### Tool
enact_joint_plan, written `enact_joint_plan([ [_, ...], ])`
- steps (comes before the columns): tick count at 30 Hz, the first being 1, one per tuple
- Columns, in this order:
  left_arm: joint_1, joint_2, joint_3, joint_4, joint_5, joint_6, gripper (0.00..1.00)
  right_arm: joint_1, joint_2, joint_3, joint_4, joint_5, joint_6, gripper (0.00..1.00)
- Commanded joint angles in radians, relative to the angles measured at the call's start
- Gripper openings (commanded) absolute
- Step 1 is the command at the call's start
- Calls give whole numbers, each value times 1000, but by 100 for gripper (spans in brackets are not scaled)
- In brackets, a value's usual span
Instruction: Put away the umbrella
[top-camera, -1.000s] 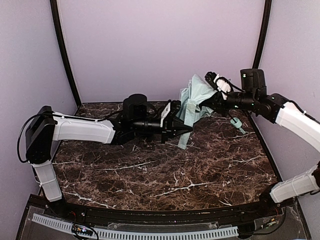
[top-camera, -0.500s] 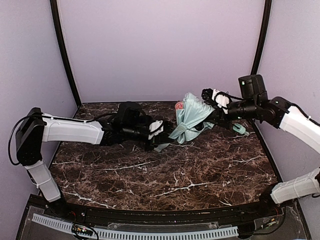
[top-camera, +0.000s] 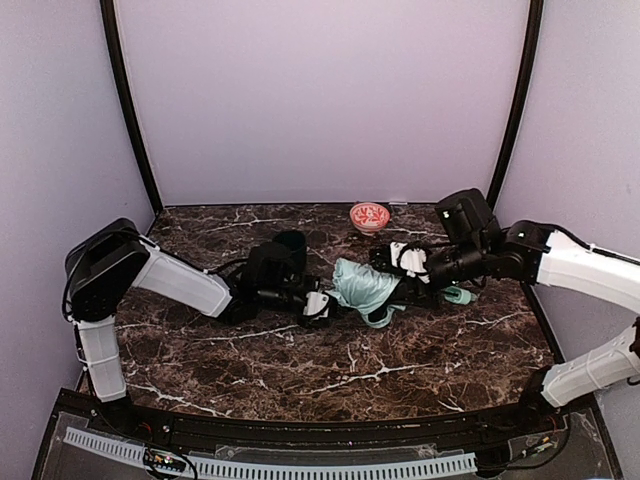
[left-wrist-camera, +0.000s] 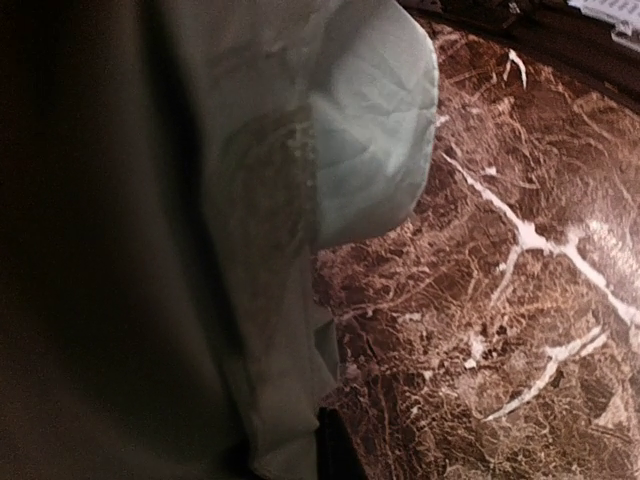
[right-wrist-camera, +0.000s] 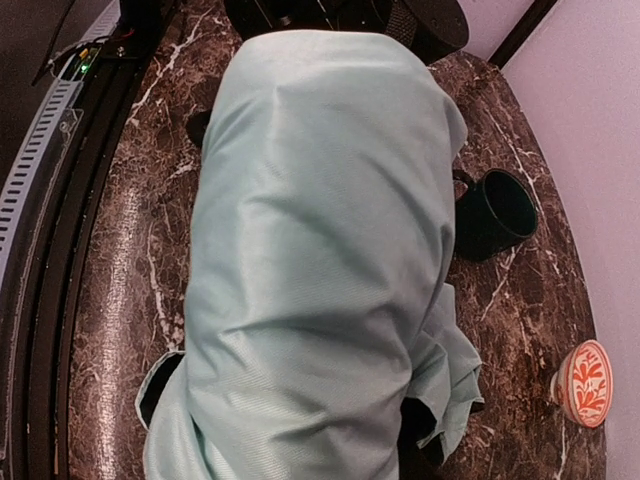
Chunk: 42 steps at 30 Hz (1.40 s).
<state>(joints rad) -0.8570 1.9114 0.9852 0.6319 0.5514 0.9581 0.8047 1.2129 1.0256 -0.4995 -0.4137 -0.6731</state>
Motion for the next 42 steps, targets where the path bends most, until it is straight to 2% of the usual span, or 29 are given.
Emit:
enact_joint_plan([
  [1,19,53,-59,229,-134,101,0,148,56,-65,57,-25,-35,1],
  [4,29,59,-84,299,-132,148,0,237,95,-114,62,51,-76,0],
  [9,31,89,-121,381,-124,224,0,308,143,-208,138,141,-97,0],
  [15,31,90,-206,452,-98,341,0,404,41,-400,323,301,-107,0],
  [20,32,97,-226,429,-104,433,0,436,-6,-475,376,367,-115,0],
  [25,31,107,-207,380,-91,431,0,474,47,-498,400,430,-180,0],
  [30,29,135,-164,376,-41,372,0,505,196,-436,438,429,-180,0],
  [34,29,150,-157,368,-86,372,0,510,254,-431,419,374,-149,0],
  [39,32,164,-146,405,-156,346,0,499,326,-390,347,230,-56,0],
  [40,32,165,-149,435,-190,333,2,493,341,-378,334,210,-30,0],
  [41,32,164,-155,473,-230,323,11,485,356,-366,321,192,-4,0],
  [42,32,160,-165,506,-272,321,26,476,369,-357,310,176,30,0],
])
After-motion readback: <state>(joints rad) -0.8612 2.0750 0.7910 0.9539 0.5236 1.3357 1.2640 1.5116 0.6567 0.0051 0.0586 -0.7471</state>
